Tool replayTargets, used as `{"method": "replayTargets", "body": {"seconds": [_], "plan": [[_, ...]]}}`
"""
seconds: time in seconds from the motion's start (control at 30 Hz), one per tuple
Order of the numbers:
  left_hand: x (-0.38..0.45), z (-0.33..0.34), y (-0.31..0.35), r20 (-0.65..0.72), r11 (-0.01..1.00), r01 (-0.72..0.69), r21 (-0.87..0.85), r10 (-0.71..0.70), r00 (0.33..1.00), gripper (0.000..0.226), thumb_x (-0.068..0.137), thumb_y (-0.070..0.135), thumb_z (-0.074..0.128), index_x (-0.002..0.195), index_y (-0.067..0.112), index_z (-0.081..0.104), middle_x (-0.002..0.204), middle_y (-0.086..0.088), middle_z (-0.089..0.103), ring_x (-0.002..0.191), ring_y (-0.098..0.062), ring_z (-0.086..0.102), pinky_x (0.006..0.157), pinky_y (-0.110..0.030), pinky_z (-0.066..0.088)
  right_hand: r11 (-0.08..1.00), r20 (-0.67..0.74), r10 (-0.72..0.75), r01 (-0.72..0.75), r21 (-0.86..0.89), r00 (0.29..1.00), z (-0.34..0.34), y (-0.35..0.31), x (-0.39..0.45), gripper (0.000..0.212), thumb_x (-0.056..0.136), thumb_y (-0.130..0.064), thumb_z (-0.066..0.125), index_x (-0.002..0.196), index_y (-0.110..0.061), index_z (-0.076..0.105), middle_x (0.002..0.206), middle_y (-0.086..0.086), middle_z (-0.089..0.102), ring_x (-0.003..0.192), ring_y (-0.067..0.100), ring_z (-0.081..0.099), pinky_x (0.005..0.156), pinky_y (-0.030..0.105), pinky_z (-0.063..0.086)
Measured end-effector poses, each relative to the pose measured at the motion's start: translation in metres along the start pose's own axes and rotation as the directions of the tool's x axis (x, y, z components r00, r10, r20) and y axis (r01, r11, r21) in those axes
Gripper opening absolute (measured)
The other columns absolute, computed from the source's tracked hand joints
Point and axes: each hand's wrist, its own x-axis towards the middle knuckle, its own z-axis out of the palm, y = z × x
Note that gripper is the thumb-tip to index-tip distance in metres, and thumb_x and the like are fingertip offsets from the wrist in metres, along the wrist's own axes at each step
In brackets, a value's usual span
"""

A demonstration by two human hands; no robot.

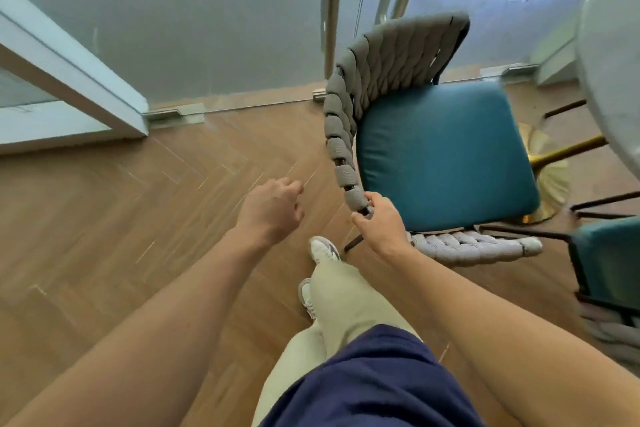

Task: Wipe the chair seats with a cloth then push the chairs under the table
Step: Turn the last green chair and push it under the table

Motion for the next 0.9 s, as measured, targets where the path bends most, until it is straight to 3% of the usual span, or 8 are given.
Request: {"method": "replayTargets", "body": {"seconds": [0.2,0.3,0.4,0.53,0.73,0.8,0.83,0.9], "plan": [[0.103,-0.030,-0.020,0.141,0.938,-0.287,0.191,0.263,0.954,0.033,0.090,0.025,0.049,0.122,0.018,0.056,0.122,-0.003,0.060,0.112,-0.026,0.055,0.087,-0.037,0.045,0.987,-0.044,0.137,-0.133,0.086,0.990,0.021,-0.027,0.046,0.057,0.086,-0.032,0.059,0.140,-0.020,0.045,0.134,0.005,0.052,0.117,0.021,0.051,0.100,0.038,0.043],[0.148,-0.045,-0.025,0.216,0.932,-0.305,0.197,0.263,0.941,0.033,0.090,0.025,0.050,0.122,0.018,0.055,0.122,-0.004,0.059,0.113,-0.028,0.055,0.086,-0.038,0.046,0.963,-0.047,0.224,-0.214,0.167,0.973,0.029,-0.043,0.064,0.061,0.084,-0.032,0.060,0.142,-0.022,0.043,0.136,0.003,0.054,0.117,0.021,0.052,0.098,0.035,0.044],[0.190,-0.050,-0.031,0.267,0.988,-0.152,0.032,0.138,0.954,0.038,0.089,0.031,0.051,0.125,0.017,0.054,0.120,-0.006,0.060,0.109,-0.028,0.057,0.088,-0.040,0.051,0.936,-0.012,0.309,-0.302,0.178,0.951,0.027,-0.053,0.075,0.065,0.085,-0.036,0.061,0.145,-0.022,0.040,0.145,0.002,0.047,0.129,0.024,0.047,0.105,0.037,0.039],[0.237,-0.044,-0.035,0.399,0.973,0.115,-0.198,-0.027,0.916,0.043,0.091,0.033,0.055,0.126,0.010,0.054,0.122,-0.012,0.062,0.111,-0.031,0.058,0.092,-0.036,0.048,0.889,-0.013,0.379,-0.360,0.282,0.925,0.015,-0.060,0.082,0.055,0.087,-0.032,0.063,0.139,-0.020,0.050,0.140,0.001,0.054,0.121,0.020,0.053,0.099,0.032,0.042],[0.284,-0.029,-0.030,0.622,0.723,0.536,-0.436,-0.189,0.760,0.054,0.090,0.045,0.059,0.128,0.009,0.045,0.109,-0.010,0.058,0.100,-0.029,0.060,0.084,-0.046,0.053,0.809,-0.132,0.531,-0.454,0.373,0.837,0.029,-0.071,0.082,0.043,0.090,-0.037,0.058,0.129,-0.021,0.059,0.131,0.002,0.061,0.116,0.022,0.057,0.097,0.035,0.046],[0.299,-0.027,-0.028,0.652,0.702,0.552,-0.451,-0.164,0.740,0.054,0.088,0.039,0.062,0.128,0.009,0.043,0.116,-0.010,0.055,0.104,-0.029,0.059,0.082,-0.046,0.053,0.752,-0.264,0.617,-0.455,0.477,0.742,0.037,-0.072,0.079,0.036,0.091,-0.034,0.057,0.122,-0.017,0.064,0.124,0.005,0.063,0.113,0.023,0.058,0.095,0.034,0.045],[0.307,-0.028,-0.028,0.663,0.703,0.544,-0.459,-0.136,0.736,0.053,0.086,0.035,0.063,0.128,0.009,0.043,0.120,-0.010,0.054,0.105,-0.028,0.059,0.079,-0.044,0.053,0.716,-0.375,0.675,-0.443,0.539,0.636,0.040,-0.072,0.077,0.034,0.091,-0.029,0.058,0.120,-0.015,0.064,0.121,0.007,0.063,0.112,0.024,0.057,0.095,0.032,0.043],[0.319,-0.028,-0.027,0.682,0.698,0.531,-0.479,-0.084,0.726,0.054,0.085,0.031,0.065,0.131,0.012,0.043,0.123,-0.010,0.053,0.107,-0.028,0.058,0.076,-0.043,0.054,0.601,-0.532,0.800,-0.384,0.701,0.279,0.043,-0.070,0.070,0.036,0.087,-0.017,0.062,0.122,-0.009,0.062,0.123,0.010,0.059,0.114,0.026,0.052,0.095,0.028,0.036]]}}
